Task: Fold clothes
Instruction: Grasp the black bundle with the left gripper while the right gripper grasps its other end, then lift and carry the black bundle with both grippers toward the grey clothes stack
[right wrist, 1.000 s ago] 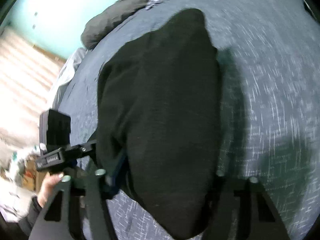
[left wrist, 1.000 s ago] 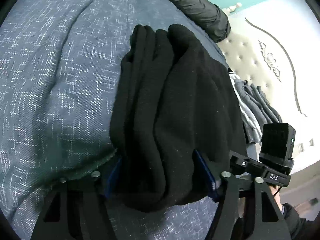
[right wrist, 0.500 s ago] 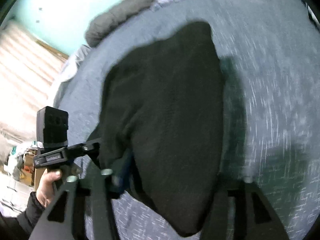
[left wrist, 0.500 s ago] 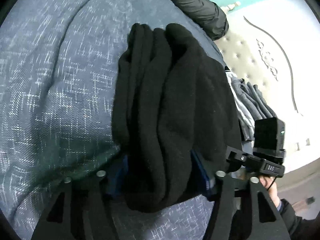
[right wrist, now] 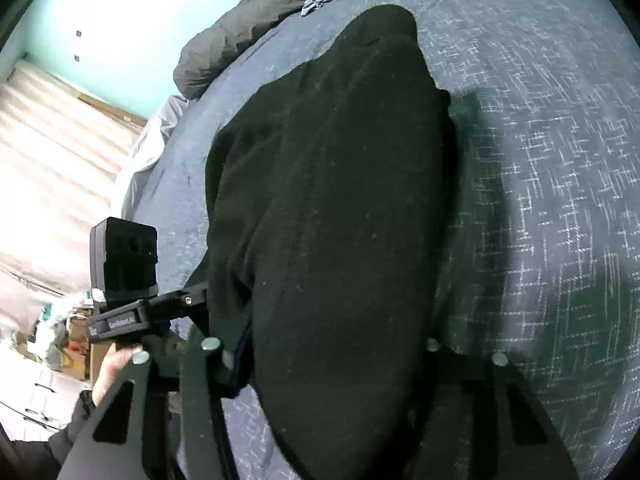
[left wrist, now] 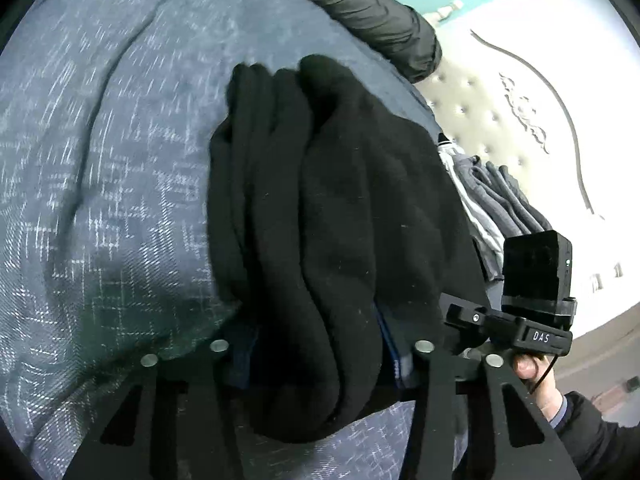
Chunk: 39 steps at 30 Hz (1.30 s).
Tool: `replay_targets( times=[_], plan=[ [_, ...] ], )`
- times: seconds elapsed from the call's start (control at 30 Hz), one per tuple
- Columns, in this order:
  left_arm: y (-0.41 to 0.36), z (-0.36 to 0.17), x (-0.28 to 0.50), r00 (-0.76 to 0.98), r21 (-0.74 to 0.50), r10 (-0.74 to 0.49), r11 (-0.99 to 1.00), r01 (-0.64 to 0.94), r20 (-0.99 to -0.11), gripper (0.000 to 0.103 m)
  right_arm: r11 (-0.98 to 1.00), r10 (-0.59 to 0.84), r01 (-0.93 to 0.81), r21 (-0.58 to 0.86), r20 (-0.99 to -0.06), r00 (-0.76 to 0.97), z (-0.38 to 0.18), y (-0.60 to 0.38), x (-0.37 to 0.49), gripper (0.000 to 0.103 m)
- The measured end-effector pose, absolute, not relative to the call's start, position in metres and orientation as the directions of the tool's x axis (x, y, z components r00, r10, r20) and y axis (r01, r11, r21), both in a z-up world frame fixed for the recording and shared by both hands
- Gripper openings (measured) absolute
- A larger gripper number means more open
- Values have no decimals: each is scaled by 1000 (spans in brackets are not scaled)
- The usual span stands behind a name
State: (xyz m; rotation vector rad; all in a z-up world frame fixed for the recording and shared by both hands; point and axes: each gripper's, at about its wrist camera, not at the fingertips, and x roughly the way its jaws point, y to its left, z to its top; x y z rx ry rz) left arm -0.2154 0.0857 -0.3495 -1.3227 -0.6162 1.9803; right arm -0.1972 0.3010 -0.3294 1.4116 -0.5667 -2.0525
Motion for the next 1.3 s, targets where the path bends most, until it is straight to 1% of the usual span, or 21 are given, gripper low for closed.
replay_targets(
  times=[0.2, 0.47, 0.77, 1.03, 1.3],
  plan=[
    [87, -320, -208, -308, -669, 737, -676, -308, -602, 48, -745, -667, 284, 603, -673, -321, -302, 303, -190, 44],
    [107, -288, -199, -335, -647, 729, -685, -336, -598, 48, -757, -652, 347, 553, -673, -349, -265, 306, -188, 43],
    [130, -227, -188, -361, -574, 706, -707, -413, -610, 47, -755, -655, 388, 529, -643, -397, -224, 330, -176, 42],
    [167, -164, -183, -394, -521, 697, -713, -470, -599, 48, -761, -648, 426, 490, -605, -462, -175, 362, -165, 42],
    [222, -126, -174, -409, -477, 695, -711, -517, -592, 48, -790, -610, 450, 416, -605, -511, -132, 403, -163, 42]
  ],
)
